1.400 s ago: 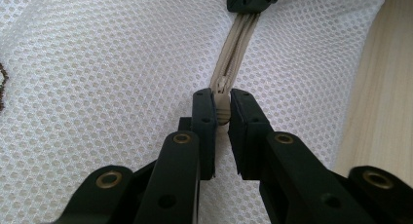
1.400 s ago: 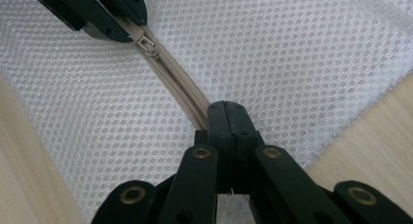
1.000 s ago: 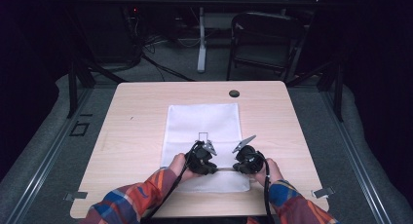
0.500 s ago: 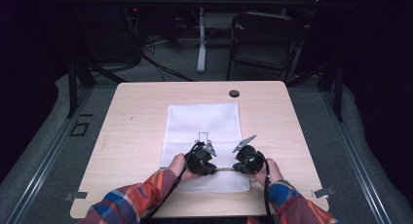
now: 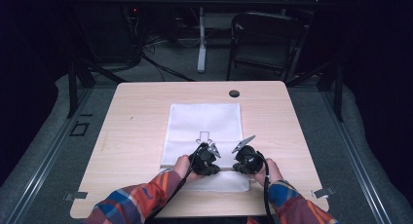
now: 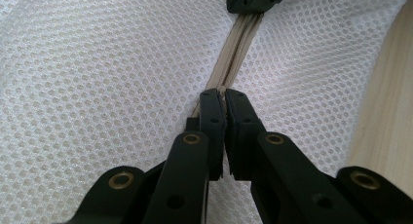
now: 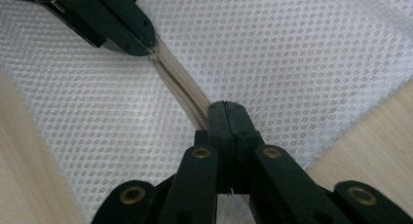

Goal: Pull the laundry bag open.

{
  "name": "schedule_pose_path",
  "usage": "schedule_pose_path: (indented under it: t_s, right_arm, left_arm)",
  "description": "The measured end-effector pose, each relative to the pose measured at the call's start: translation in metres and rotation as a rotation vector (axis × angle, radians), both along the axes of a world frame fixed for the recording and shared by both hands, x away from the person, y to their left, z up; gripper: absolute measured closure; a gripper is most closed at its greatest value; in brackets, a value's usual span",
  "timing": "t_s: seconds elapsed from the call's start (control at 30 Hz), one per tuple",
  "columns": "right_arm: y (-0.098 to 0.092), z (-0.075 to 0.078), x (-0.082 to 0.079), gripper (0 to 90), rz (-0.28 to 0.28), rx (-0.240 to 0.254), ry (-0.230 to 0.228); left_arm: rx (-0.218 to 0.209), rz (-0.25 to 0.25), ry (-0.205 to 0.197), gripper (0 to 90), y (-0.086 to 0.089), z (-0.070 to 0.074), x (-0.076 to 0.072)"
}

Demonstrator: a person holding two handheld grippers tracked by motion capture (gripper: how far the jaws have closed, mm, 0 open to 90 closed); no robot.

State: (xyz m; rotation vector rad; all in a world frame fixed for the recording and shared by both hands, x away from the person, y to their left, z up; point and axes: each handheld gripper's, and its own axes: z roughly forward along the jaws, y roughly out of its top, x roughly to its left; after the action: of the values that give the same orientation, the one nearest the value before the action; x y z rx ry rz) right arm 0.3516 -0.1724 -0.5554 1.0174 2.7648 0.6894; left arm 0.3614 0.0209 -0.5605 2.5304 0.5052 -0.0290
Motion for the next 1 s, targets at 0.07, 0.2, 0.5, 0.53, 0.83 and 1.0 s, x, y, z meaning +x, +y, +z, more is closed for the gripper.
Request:
schedule_pose_path:
  t_s: [0.07,0.2,0.5,0.53,0.83,1.0]
  right_arm:
    - [0.000,0.000,0.000,90.0,-0.001,-0.001,0.001]
    - [0.000,0.000,0.000,90.0,0.002,0.000,0.000]
    - [0.000,0.000,0.000,90.0,0.007,-0.004,-0.002]
    - [0.000,0.000,0.000,90.0,0.009,0.000,0.000]
    - [0.002,0.000,0.000,90.0,0.019,-0.042,-0.043]
    - [0.004,0.001,-0.001,90.0,0.028,-0.072,-0.053]
  left_arm:
    - [-0.003,0.006,0.004,87.0,0.001,0.000,0.000]
    - [0.006,0.019,0.014,87.2,0.002,0.001,0.000]
    - [-0.002,0.049,0.040,87.0,0.021,0.003,0.003]
    - [-0.005,0.052,0.046,87.0,0.023,0.003,0.004]
    - [-0.027,0.083,0.081,87.0,0.036,0.003,0.002]
    - [-0.023,0.079,0.076,87.0,0.036,0.003,0.001]
